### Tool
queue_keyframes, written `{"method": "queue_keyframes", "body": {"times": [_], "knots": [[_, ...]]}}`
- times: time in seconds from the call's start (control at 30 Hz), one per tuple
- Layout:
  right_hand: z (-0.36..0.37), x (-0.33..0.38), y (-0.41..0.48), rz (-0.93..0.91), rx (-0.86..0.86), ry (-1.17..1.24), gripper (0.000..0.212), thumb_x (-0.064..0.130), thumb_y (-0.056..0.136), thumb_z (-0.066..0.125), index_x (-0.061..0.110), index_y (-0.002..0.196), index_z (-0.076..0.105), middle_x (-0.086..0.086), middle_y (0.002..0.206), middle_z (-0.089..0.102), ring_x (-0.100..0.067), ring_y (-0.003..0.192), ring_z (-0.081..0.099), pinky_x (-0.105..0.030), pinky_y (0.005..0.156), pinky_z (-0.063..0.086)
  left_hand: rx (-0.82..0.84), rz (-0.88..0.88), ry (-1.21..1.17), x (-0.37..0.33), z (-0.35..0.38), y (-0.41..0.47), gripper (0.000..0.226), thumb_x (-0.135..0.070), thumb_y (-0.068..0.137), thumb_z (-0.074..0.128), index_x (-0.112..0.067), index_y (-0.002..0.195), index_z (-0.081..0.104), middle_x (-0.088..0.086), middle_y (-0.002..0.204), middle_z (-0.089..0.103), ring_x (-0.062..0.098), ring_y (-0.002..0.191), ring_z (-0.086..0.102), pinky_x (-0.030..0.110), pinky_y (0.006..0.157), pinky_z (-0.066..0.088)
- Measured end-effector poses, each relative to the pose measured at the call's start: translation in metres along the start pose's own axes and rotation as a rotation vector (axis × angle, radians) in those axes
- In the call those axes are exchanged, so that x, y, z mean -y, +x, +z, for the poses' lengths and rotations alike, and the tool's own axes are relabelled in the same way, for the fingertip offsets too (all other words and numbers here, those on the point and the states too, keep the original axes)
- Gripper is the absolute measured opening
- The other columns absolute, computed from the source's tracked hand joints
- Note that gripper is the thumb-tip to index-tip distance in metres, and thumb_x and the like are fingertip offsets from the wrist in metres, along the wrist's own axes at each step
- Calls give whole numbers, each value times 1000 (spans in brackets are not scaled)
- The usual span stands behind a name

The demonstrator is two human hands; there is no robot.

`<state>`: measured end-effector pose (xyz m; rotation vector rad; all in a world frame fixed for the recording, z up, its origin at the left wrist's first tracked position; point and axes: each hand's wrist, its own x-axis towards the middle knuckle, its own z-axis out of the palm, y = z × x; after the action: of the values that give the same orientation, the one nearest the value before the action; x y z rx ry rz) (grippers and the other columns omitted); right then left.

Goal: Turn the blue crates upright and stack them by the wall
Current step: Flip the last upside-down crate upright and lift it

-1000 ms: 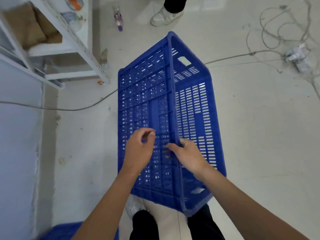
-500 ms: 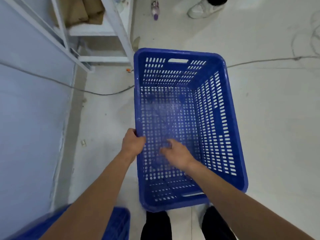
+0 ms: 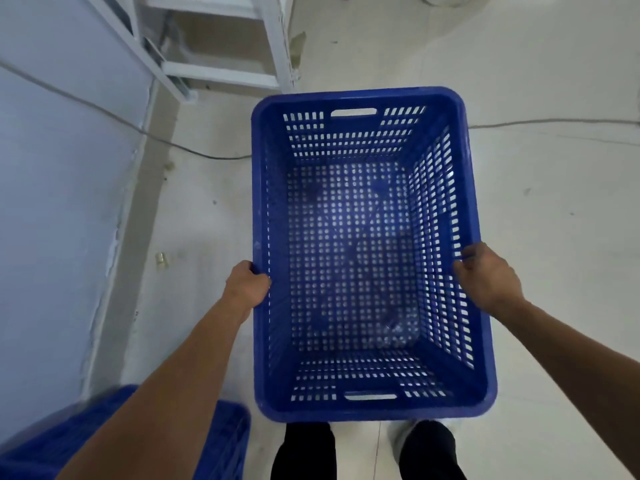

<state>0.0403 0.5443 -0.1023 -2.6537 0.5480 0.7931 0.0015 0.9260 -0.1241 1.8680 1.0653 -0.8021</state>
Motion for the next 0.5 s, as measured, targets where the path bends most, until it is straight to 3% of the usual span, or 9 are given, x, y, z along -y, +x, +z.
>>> {"method": "queue_keyframes", "body": {"times": [0.13,0.3,0.5], "knots": [[-6,5,11,46,-99,-13,32,30,95,54,6,117,49,-16,116,59,-34,89,56,-37,76,41,-31,68,171,-10,-2,1,23,-19,93,58,-11,114,53,6,107,63,27,96,64,43,88,56],[-12,17,20,76,-196,19,48,17,92,54,0,135,40,-20,133,45,-40,118,49,-48,89,45,-175,245,291,-35,-6,8,33,-15,96,54,-10,128,46,12,111,62,27,91,62,35,72,50],[-15,18,36,122,-20,72,55,12,92,50,9,145,34,-17,139,47,-40,118,53,-48,96,44,-188,230,351,-49,-8,16,29,-17,97,54,-8,124,50,11,115,63,22,89,58,33,73,48]]}}
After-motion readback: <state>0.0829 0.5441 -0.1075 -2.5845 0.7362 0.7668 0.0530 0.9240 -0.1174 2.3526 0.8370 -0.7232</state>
